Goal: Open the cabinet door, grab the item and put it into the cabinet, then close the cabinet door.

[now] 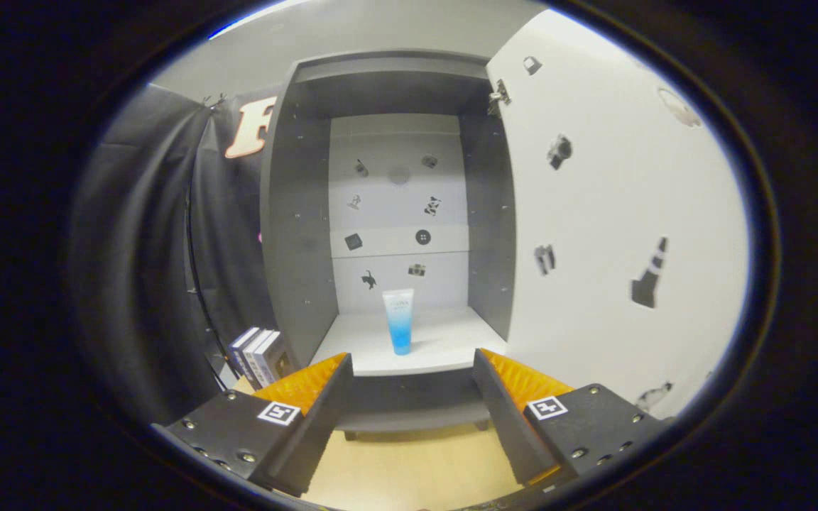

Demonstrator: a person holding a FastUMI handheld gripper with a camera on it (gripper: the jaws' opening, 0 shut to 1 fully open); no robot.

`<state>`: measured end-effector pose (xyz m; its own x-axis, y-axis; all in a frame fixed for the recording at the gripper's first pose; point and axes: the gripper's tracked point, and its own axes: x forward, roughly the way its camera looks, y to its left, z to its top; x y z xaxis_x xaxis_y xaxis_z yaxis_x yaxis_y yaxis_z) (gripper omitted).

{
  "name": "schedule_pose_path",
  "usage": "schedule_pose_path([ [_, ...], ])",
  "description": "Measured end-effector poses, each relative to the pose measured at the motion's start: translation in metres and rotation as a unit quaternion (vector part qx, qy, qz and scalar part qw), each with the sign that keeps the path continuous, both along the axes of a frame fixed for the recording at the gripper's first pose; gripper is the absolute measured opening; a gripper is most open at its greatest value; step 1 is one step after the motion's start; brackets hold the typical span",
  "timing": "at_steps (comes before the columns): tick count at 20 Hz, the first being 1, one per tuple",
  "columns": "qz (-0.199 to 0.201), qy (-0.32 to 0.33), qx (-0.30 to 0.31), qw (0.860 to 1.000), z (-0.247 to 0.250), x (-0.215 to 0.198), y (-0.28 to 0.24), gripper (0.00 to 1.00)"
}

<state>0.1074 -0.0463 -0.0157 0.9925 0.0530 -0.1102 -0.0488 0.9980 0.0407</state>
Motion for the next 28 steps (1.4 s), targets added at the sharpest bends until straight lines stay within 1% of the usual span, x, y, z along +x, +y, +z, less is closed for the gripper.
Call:
schedule_pose_path([
  [2, -0.013, 0.000, -0.001, 1.000, 0.004, -0.037, -0.018, 1.00],
  [5, -0.044, -0.002, 0.005, 0.999, 0.012, -0.084, -0.054, 1.00],
  [9, -0.099, -0.002, 0.023, 0.995, 0.018, -0.131, -0.111, 1.00],
  [12, -0.139, -0.004, 0.032, 0.990, 0.019, -0.157, -0.152, 1.00],
  [17, -0.197, -0.008, 0.023, 0.980, 0.019, -0.170, -0.223, 1.00],
  [21, -0.228, -0.003, 0.016, 0.974, 0.016, -0.162, -0.276, 1.00],
  [24, -0.226, -0.001, 0.014, 0.974, 0.012, -0.142, -0.290, 1.00],
  [25, -0.217, 0.006, 0.016, 0.976, 0.008, -0.136, -0.286, 1.00],
  [26, -0.217, 0.006, 0.013, 0.976, 0.006, -0.136, -0.284, 1.00],
  [28, -0.215, -0.001, 0.008, 0.977, 0.009, -0.136, -0.281, 0.97],
])
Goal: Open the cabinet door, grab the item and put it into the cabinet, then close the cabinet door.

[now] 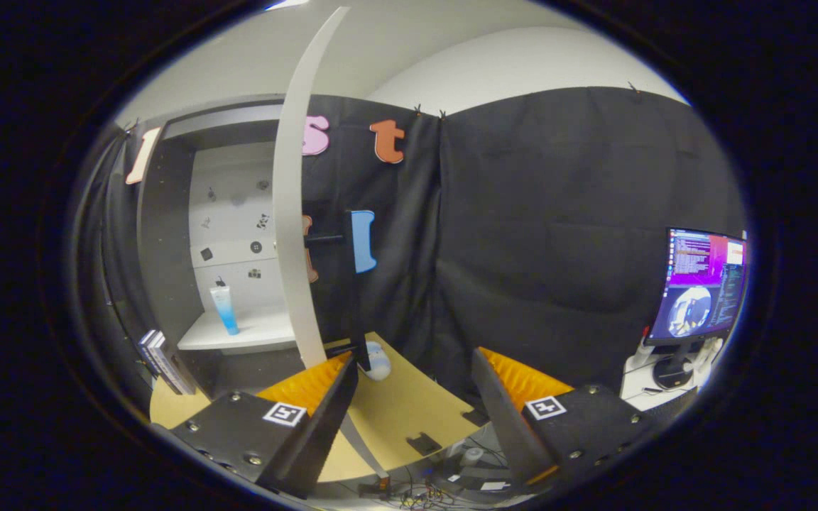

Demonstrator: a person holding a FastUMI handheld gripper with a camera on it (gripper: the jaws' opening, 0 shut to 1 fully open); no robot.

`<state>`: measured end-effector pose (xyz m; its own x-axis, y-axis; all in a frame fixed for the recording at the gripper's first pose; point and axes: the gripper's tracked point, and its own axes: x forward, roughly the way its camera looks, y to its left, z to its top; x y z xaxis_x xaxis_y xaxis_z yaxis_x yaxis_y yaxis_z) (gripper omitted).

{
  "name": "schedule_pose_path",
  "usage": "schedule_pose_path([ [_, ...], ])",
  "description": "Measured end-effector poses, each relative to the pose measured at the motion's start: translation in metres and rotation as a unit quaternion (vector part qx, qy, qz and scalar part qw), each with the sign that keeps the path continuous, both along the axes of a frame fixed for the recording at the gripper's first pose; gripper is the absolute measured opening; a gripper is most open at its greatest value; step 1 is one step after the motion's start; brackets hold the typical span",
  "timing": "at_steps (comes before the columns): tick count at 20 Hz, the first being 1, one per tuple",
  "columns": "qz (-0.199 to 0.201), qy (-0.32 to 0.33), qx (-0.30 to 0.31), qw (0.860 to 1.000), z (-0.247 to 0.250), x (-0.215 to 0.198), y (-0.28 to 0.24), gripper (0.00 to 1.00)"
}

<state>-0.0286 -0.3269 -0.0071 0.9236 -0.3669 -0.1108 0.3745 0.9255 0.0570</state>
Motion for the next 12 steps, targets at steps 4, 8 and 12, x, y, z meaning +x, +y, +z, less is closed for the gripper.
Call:
schedule_pose_path([
  [4, 0.028, -0.005, -0.009, 1.000, 0.000, -0.004, 0.027, 0.97],
  [8, 0.106, -0.010, -0.008, 0.994, -0.001, -0.002, 0.076, 0.97],
  [12, 0.177, -0.018, 0.004, 0.984, -0.004, 0.009, 0.127, 0.97],
])
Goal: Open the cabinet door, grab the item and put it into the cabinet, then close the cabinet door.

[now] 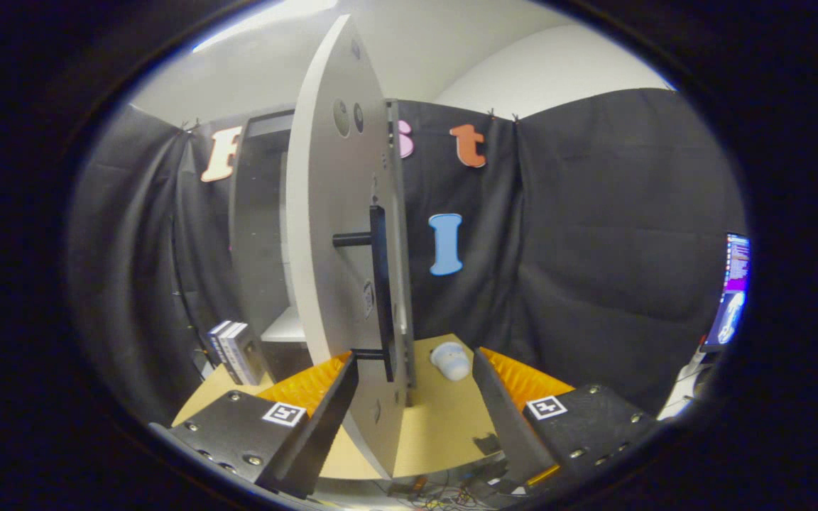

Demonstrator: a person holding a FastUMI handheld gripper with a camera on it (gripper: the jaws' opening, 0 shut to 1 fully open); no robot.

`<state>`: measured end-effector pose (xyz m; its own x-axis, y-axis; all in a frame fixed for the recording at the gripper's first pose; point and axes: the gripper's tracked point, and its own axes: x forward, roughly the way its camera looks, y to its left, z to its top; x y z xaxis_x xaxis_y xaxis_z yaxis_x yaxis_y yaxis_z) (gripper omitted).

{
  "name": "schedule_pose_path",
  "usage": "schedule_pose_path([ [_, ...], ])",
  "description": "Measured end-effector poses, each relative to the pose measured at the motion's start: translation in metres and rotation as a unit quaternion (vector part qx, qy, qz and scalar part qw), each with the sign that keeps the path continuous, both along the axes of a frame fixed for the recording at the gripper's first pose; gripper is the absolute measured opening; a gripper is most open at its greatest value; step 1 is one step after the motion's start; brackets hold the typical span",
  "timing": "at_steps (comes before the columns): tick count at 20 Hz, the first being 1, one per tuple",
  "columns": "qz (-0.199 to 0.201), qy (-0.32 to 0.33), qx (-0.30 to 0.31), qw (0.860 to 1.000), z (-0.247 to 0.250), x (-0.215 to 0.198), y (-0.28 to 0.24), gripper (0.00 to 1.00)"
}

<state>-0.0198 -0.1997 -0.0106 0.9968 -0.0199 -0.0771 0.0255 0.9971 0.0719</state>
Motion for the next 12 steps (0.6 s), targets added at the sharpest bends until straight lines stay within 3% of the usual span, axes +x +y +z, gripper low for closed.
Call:
schedule_pose_path([
  [4, 0.048, 0.001, 0.011, 0.999, -0.008, 0.011, 0.049, 0.97],
  [12, 0.107, 0.005, 0.015, 0.994, -0.014, 0.050, 0.116, 0.98],
])
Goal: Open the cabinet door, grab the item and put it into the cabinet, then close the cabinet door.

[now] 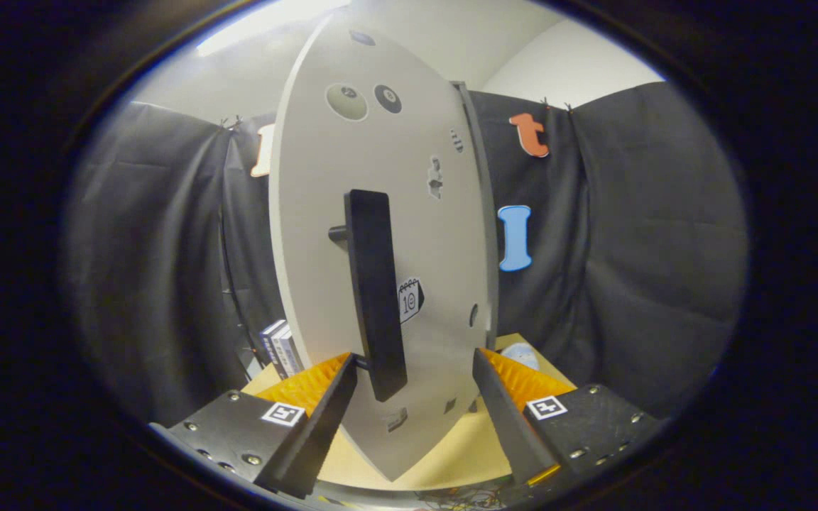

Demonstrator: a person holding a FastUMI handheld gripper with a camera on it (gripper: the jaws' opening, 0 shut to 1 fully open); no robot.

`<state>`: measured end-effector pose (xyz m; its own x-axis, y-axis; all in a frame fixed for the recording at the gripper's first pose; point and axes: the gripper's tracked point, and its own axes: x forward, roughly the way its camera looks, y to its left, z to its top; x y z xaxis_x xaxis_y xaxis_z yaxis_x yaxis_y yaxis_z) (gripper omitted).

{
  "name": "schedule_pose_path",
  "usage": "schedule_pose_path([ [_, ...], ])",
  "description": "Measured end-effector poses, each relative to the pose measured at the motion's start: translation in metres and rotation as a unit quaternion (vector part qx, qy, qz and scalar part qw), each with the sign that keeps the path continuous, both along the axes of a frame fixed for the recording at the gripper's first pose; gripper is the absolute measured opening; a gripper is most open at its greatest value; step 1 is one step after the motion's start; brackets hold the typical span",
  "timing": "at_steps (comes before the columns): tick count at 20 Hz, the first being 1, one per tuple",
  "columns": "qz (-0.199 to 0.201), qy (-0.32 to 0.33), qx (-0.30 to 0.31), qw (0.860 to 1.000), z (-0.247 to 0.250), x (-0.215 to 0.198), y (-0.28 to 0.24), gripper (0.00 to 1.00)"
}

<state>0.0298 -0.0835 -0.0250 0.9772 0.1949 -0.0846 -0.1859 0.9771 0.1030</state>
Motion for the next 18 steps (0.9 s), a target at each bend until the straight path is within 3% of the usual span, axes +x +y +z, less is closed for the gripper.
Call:
schedule_pose_path([
  [9, 0.061, 0.000, 0.011, 0.998, -0.001, 0.057, 0.077, 1.00],
  [18, 0.085, -0.002, -0.002, 0.996, 0.002, 0.113, 0.136, 1.00],
])
